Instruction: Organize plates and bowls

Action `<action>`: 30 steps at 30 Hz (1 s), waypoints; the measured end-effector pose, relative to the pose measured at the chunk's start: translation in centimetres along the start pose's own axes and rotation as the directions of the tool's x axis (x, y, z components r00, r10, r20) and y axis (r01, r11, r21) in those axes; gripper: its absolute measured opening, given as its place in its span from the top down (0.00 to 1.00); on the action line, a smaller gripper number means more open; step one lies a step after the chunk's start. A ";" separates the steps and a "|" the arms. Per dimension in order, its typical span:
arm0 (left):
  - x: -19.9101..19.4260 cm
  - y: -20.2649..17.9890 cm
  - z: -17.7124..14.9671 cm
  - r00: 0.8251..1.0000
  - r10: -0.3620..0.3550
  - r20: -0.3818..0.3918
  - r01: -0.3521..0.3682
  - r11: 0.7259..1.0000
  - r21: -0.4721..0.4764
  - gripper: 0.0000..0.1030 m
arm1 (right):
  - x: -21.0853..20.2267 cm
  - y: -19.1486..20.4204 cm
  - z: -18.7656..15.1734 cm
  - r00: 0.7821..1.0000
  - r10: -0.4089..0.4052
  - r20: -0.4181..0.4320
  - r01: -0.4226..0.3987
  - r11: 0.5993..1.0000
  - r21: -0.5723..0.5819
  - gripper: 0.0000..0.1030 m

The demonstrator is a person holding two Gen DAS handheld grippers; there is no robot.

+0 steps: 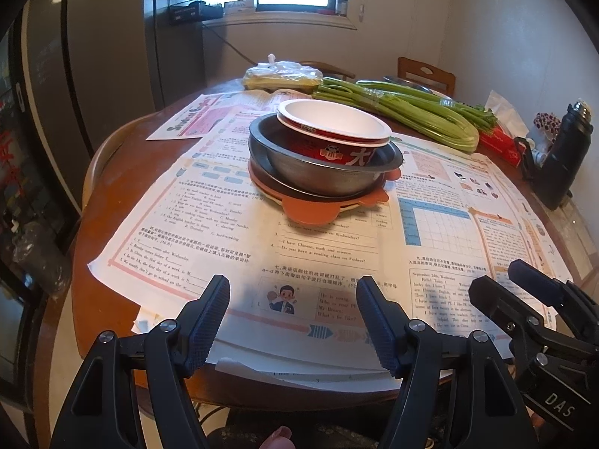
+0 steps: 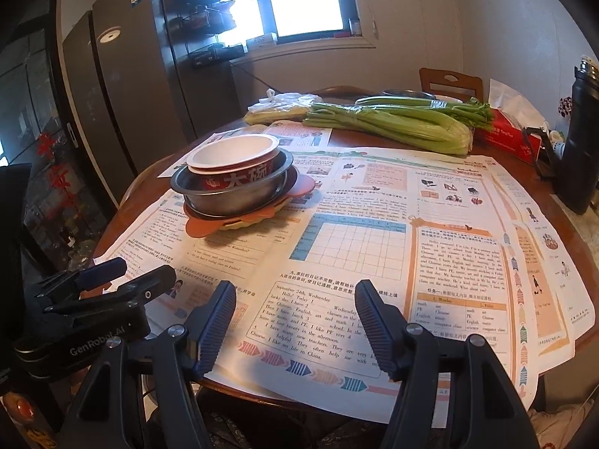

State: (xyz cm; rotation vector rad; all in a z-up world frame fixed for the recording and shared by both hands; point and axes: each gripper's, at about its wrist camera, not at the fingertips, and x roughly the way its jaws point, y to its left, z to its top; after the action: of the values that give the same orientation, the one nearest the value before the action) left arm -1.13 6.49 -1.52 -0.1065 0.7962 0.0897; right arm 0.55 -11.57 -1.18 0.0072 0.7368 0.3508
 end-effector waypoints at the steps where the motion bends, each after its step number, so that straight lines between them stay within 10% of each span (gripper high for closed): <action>1: 0.0 0.0 0.0 1.000 -0.001 0.000 0.001 1.000 0.001 0.30 | 0.0 0.0 0.0 1.000 -0.003 -0.002 0.003 1.000 0.004 0.36; 30: -0.1 0.3 -0.3 1.000 -0.010 -0.007 0.010 1.000 0.000 0.30 | 0.1 0.2 -0.1 1.000 -0.016 -0.010 0.016 1.000 0.004 0.36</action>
State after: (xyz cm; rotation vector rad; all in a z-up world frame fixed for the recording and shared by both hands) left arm -1.38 6.76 -1.67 -0.1108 0.8025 0.0799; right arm 0.43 -11.33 -1.32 0.0039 0.7472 0.3344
